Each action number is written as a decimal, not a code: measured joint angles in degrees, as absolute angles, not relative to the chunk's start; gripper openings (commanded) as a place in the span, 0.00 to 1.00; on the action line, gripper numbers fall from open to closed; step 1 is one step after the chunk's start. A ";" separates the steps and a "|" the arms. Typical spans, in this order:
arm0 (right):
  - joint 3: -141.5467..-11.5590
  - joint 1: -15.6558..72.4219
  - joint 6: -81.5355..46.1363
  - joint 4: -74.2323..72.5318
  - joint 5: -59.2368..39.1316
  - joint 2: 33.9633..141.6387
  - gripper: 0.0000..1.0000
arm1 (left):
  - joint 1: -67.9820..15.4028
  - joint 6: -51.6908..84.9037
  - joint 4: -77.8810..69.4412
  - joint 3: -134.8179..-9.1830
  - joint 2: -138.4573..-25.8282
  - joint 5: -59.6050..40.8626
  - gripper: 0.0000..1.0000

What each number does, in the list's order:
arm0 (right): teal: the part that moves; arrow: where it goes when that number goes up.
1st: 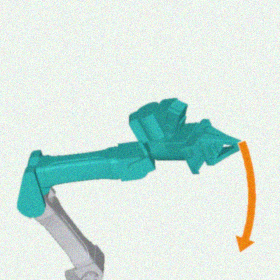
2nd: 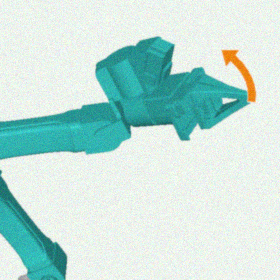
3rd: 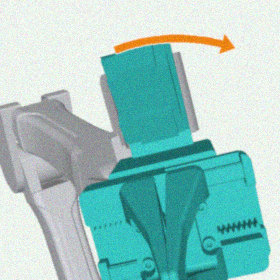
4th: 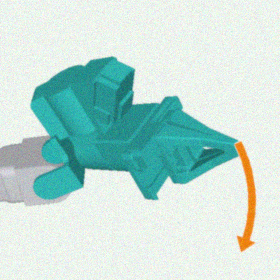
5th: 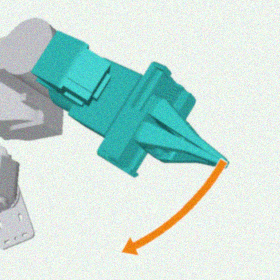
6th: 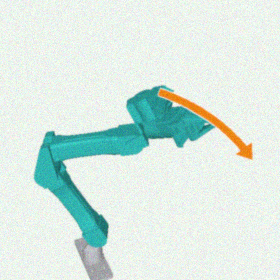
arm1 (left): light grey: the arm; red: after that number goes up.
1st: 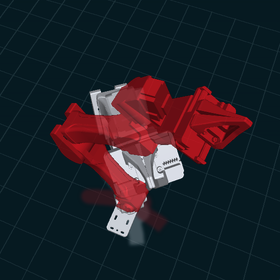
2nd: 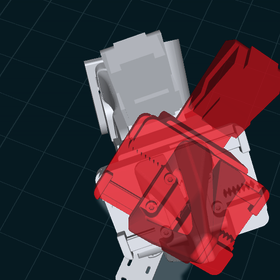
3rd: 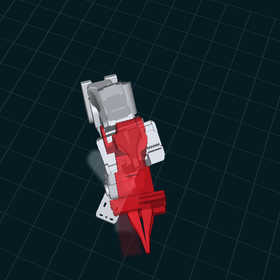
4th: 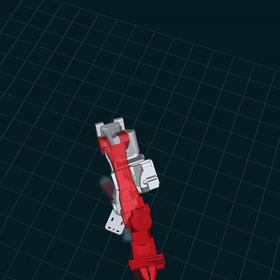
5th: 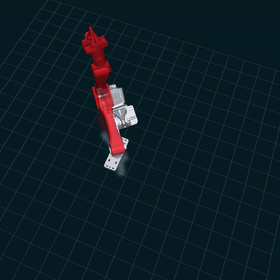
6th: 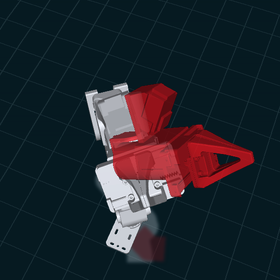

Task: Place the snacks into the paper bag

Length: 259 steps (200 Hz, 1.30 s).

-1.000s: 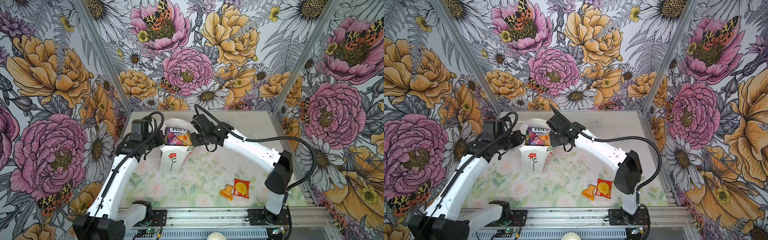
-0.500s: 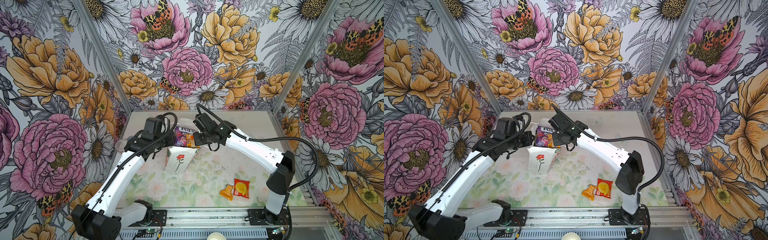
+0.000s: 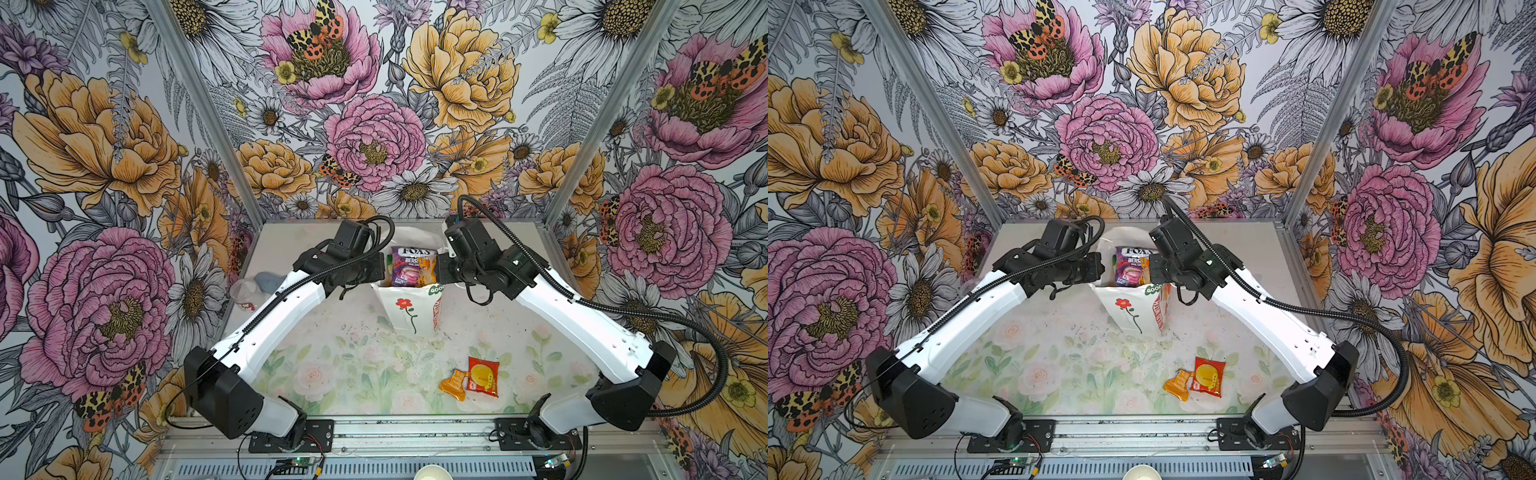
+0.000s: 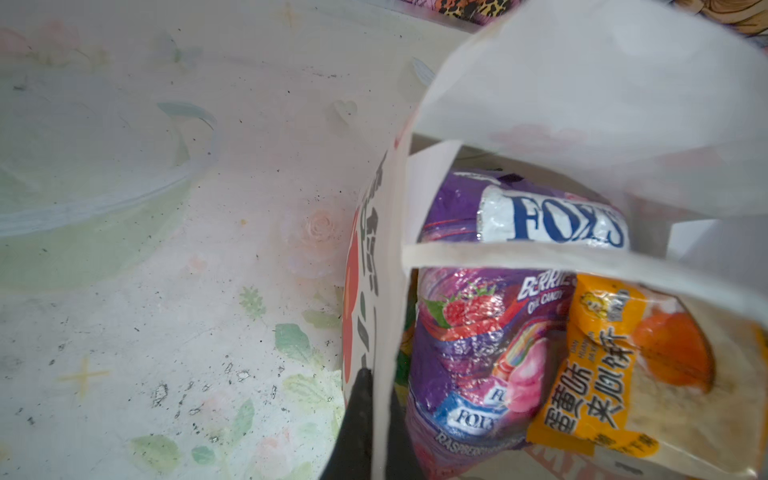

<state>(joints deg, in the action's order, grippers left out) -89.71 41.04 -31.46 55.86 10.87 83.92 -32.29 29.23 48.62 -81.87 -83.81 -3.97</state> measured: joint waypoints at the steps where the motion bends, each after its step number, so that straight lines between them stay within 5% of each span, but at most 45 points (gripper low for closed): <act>1: -89.49 41.01 -31.53 55.83 10.85 83.88 0.00 | -32.34 29.23 48.64 -81.87 -83.90 -3.97 0.05; 154: -90.76 40.51 -33.21 50.33 5.67 90.39 0.00 | -33.74 29.89 49.04 -77.49 -79.79 0.05 0.05; 259: -90.94 40.51 -34.87 47.86 8.01 84.55 0.46 | -33.23 29.87 48.12 -77.23 -79.59 -0.86 0.05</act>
